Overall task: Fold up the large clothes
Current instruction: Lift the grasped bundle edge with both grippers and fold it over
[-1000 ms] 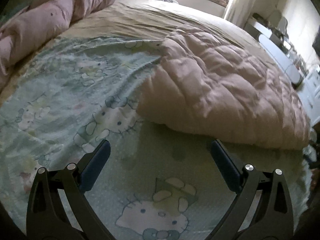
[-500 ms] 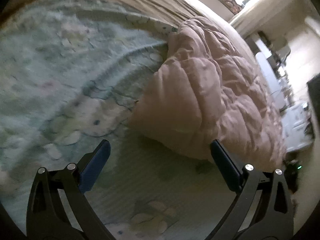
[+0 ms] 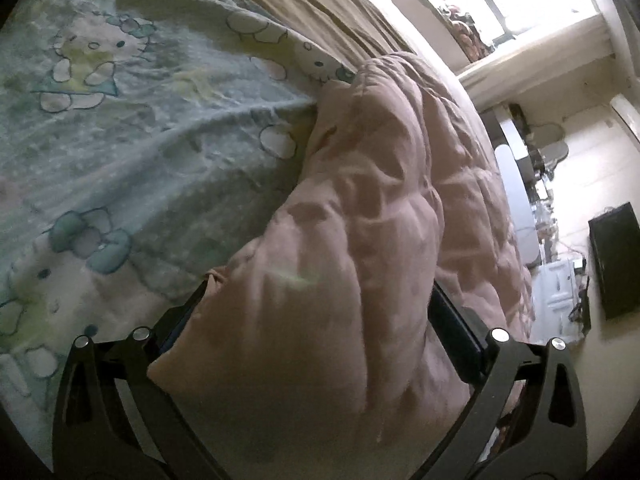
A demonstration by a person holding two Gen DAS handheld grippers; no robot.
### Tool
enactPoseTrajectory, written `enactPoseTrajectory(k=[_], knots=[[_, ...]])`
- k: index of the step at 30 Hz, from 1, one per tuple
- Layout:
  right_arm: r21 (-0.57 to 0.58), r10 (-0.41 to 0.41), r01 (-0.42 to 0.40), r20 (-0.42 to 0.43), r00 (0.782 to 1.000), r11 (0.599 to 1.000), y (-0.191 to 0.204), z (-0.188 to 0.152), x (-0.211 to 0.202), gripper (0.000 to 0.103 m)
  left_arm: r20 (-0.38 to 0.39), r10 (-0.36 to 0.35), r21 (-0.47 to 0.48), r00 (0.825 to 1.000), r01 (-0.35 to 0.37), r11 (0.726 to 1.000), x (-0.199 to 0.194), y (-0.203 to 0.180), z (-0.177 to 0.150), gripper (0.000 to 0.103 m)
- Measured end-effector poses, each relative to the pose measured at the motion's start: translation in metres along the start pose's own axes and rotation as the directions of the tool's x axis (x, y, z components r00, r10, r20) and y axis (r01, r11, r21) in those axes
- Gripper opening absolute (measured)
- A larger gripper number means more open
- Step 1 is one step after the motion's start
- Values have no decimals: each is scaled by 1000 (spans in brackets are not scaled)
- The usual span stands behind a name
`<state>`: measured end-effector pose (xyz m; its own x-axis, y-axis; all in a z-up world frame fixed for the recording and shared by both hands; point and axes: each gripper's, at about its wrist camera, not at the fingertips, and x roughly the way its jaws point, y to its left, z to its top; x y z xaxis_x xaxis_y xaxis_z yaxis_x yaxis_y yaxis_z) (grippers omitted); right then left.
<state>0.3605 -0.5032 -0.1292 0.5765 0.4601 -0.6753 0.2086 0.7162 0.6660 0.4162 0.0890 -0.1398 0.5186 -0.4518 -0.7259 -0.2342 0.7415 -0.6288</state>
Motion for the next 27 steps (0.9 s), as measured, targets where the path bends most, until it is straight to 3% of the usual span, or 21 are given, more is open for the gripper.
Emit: enactPoseTrajectory(k=[3, 5, 6, 10, 13, 17, 21, 27], knots=[[-41, -16, 17, 17, 1000, 999, 7, -1, -4, 69, 16, -10, -1, 1000, 10, 1000, -1, -2, 1, 93], [-82, -28, 30, 25, 999, 996, 15, -2, -8, 54, 36, -14, 1, 999, 14, 1000, -3, -2, 0, 84], [-109, -38, 41, 29, 999, 993, 21, -2, -11, 51, 51, -19, 19, 999, 18, 1000, -7, -4, -2, 72], [-226, -105, 115, 59, 993, 967, 50, -5, -20, 36, 112, 20, 164, 993, -38, 986, -23, -32, -5, 44], [-327, -183, 212, 117, 976, 921, 82, -12, -25, 30, 155, 50, 264, 987, -90, 960, -37, -54, -7, 34], [-429, -229, 296, 201, 952, 853, 115, -24, -33, 26, 222, 72, 393, 972, -157, 906, -56, -87, -15, 27], [-507, -211, 323, 267, 940, 799, 141, -36, -43, 25, 262, 80, 474, 962, -200, 858, -73, -108, -24, 25], [-550, -160, 301, 290, 943, 779, 153, -41, -54, 24, 273, 68, 501, 960, -202, 842, -92, -110, -32, 24]])
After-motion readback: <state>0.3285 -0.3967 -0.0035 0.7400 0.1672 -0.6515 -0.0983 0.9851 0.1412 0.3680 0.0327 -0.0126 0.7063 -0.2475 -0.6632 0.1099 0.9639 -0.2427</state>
